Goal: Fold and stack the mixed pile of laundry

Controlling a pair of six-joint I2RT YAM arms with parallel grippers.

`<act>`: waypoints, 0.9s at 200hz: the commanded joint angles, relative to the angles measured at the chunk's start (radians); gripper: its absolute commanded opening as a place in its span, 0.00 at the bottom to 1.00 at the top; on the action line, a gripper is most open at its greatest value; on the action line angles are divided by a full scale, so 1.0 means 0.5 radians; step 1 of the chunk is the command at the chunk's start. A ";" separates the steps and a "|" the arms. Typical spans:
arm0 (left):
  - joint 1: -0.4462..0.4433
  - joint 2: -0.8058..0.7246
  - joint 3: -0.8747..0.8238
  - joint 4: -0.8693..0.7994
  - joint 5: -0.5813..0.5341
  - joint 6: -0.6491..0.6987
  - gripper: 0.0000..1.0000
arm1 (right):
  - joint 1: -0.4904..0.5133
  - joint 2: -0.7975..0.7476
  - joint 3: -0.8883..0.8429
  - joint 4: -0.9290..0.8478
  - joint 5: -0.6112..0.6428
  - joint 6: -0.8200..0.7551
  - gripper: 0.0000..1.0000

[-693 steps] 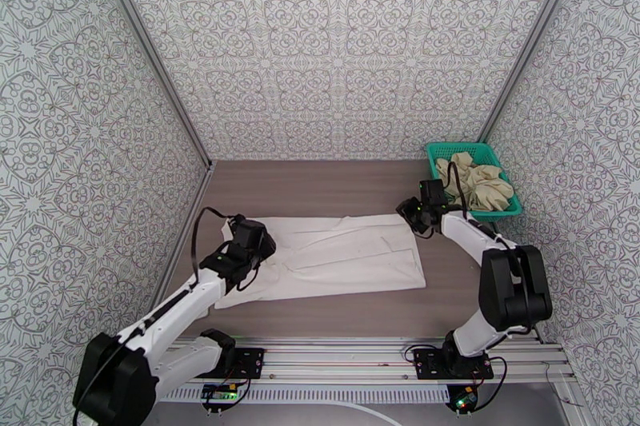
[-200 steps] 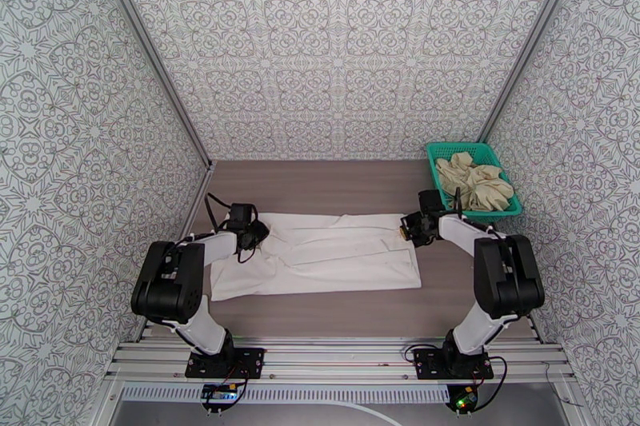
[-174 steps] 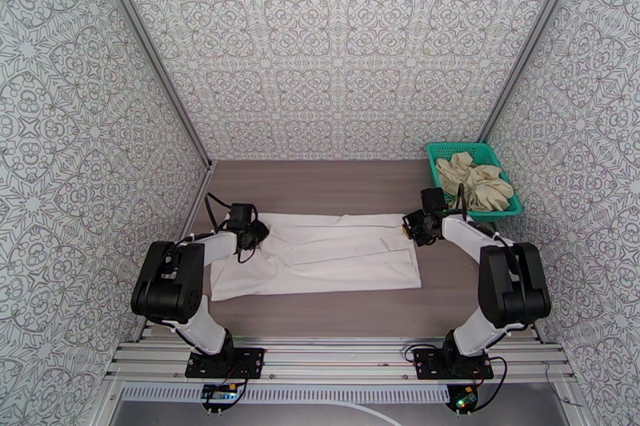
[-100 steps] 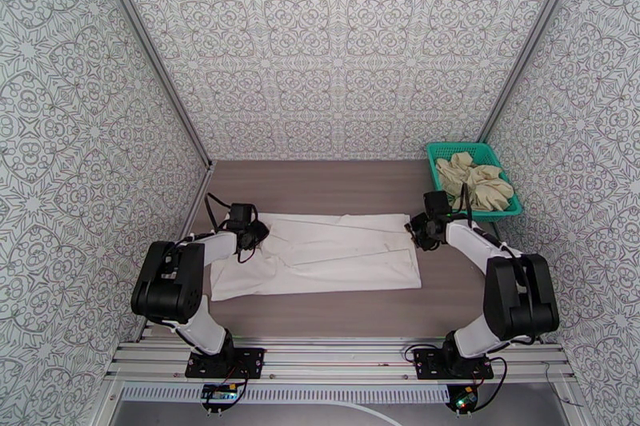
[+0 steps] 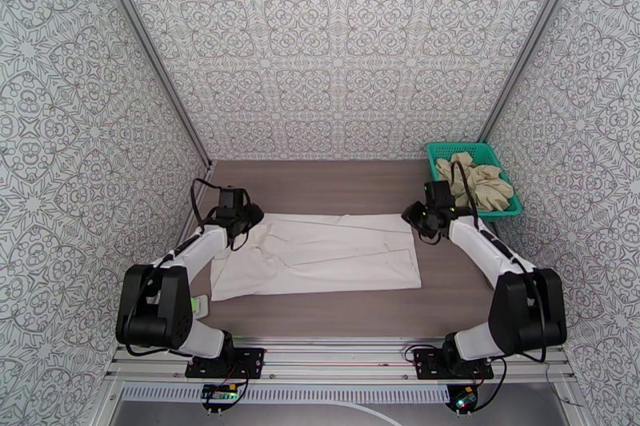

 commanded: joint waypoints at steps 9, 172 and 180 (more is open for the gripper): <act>-0.023 0.307 0.140 -0.055 0.094 0.068 0.16 | 0.058 0.404 0.239 -0.012 -0.139 -0.314 0.35; 0.360 0.617 -0.032 0.143 0.287 -0.159 0.01 | -0.116 0.842 0.345 -0.189 0.329 -0.333 0.28; 0.368 0.616 -0.039 0.146 0.290 -0.162 0.01 | -0.128 0.845 0.340 -0.195 0.339 -0.342 0.27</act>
